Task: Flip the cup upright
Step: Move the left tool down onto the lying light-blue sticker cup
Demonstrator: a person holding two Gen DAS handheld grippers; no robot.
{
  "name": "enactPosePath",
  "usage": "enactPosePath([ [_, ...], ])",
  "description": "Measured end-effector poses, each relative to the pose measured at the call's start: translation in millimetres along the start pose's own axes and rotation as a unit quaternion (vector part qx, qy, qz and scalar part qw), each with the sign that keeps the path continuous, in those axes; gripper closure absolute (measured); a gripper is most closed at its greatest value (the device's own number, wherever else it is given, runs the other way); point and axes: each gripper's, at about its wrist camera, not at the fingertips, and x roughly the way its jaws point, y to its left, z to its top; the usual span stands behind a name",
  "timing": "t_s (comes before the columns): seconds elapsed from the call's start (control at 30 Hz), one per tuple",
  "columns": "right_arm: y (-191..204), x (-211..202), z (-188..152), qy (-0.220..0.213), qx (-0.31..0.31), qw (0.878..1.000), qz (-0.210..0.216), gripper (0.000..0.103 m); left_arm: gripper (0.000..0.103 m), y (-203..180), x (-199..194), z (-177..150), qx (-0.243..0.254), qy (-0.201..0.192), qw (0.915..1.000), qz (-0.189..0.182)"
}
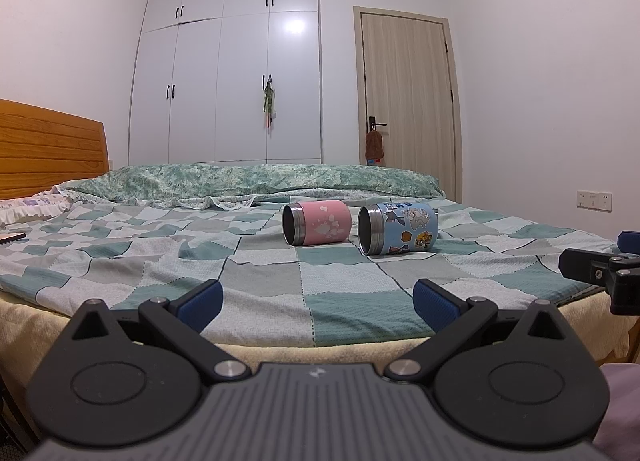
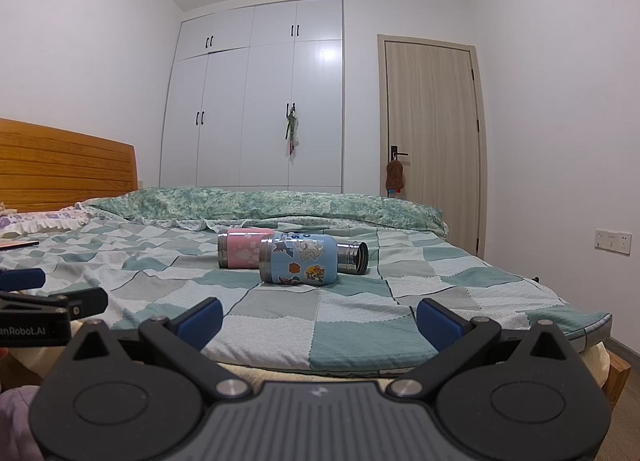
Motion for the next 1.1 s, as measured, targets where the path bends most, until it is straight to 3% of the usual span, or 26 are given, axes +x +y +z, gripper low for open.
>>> enactPosePath([
  [0.37, -14, 16, 21, 0.022, 0.017, 1.0, -0.011, 0.0, 0.0, -8, 22, 40, 0.029, 0.013, 0.9988, -0.037],
  [0.73, -47, 86, 55, 0.053, 0.024, 0.998, -0.015, 0.0, 0.0, -26, 103, 88, 0.086, 0.017, 0.9933, -0.075],
  [0.97, -62, 144, 67, 0.086, 0.015, 0.996, -0.011, 0.0, 0.0, -35, 175, 114, 0.109, 0.068, 0.9827, -0.134],
  [1.1, -74, 183, 72, 0.118, 0.031, 0.992, 0.008, 0.0, 0.0, -45, 220, 125, 0.143, 0.109, 0.9688, -0.17],
])
